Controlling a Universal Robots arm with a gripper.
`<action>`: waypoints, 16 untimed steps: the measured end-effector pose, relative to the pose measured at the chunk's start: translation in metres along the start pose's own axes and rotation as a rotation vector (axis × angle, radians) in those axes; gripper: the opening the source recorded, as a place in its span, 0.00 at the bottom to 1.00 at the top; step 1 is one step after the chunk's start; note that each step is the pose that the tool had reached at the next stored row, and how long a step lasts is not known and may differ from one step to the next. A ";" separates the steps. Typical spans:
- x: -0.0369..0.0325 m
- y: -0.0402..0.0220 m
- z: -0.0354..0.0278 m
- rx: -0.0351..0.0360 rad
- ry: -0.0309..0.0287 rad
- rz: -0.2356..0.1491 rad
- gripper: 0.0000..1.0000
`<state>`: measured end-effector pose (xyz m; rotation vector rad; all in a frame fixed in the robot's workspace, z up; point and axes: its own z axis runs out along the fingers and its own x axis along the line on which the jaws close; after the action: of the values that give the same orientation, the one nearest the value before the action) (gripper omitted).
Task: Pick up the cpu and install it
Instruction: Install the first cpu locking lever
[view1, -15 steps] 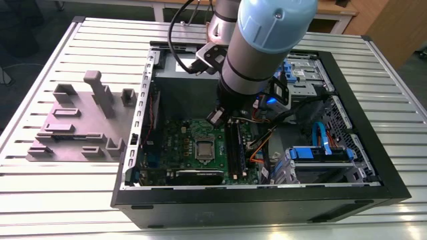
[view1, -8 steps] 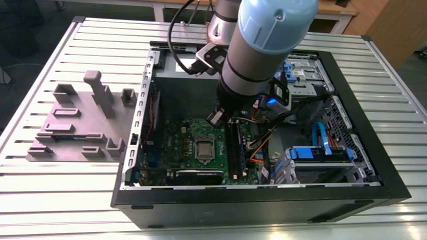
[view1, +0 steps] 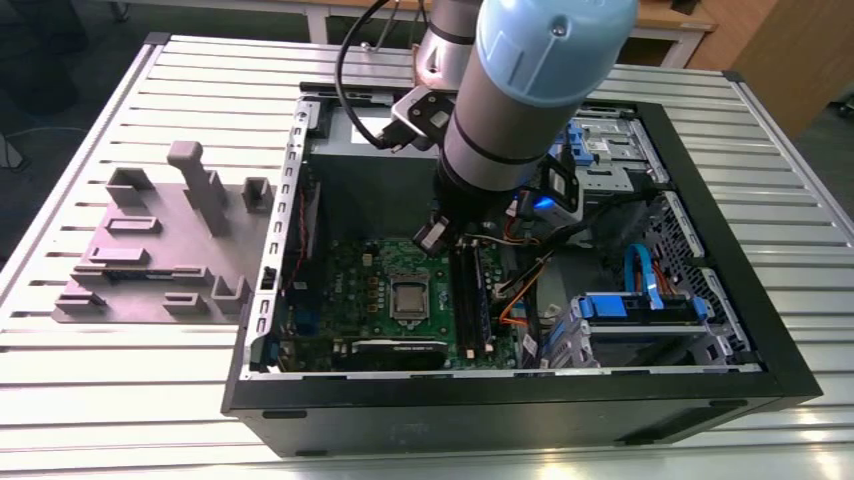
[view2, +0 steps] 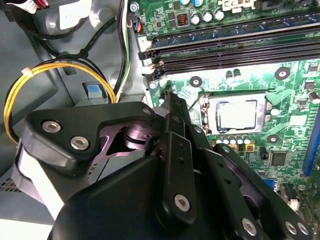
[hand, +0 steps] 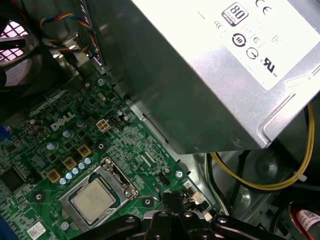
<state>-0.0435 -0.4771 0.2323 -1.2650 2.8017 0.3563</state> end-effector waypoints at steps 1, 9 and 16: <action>0.0000 0.0000 0.0000 0.0021 0.0026 -0.001 0.11; 0.0003 0.0008 -0.0014 0.0106 0.0137 -0.005 0.11; 0.0041 -0.0012 -0.0025 0.0160 0.0248 -0.018 0.11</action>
<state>-0.0452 -0.4815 0.2339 -1.2998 2.8055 0.3189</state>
